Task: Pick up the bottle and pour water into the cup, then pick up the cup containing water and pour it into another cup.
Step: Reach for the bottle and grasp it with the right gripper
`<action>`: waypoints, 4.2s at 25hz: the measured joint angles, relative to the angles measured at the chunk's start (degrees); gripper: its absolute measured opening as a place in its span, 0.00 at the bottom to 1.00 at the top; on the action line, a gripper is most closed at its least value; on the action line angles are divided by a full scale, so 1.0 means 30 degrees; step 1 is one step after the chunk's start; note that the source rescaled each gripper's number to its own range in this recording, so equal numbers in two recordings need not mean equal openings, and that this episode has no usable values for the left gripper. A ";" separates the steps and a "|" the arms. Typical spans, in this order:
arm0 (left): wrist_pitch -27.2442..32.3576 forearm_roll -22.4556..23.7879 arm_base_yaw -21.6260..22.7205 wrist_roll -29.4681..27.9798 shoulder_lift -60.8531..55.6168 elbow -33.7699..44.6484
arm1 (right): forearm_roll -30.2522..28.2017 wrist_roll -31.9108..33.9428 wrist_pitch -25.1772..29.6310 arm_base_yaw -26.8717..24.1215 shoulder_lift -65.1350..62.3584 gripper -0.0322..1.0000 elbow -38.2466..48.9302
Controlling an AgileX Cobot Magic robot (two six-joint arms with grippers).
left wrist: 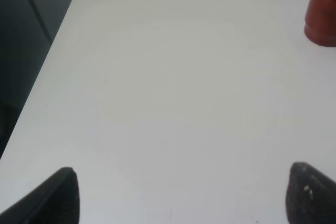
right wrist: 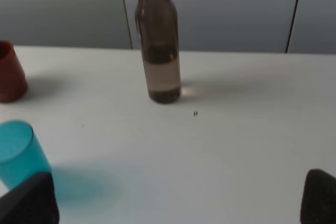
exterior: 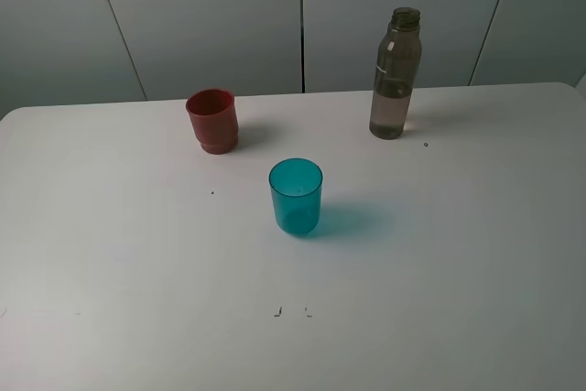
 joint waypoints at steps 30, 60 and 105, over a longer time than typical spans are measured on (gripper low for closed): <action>0.0000 0.0000 0.0000 0.0075 0.0000 0.0000 | -0.0210 -0.1923 -2.1043 0.6424 2.3501 1.00 0.1146; 0.0000 0.0000 0.0000 0.0006 0.0000 0.0000 | -0.4025 0.2655 -3.1371 0.5401 3.6152 1.00 -0.4079; 0.0000 0.0000 0.0000 0.0006 0.0000 0.0000 | -0.3908 0.4281 -3.3080 0.4801 3.8979 1.00 -0.8040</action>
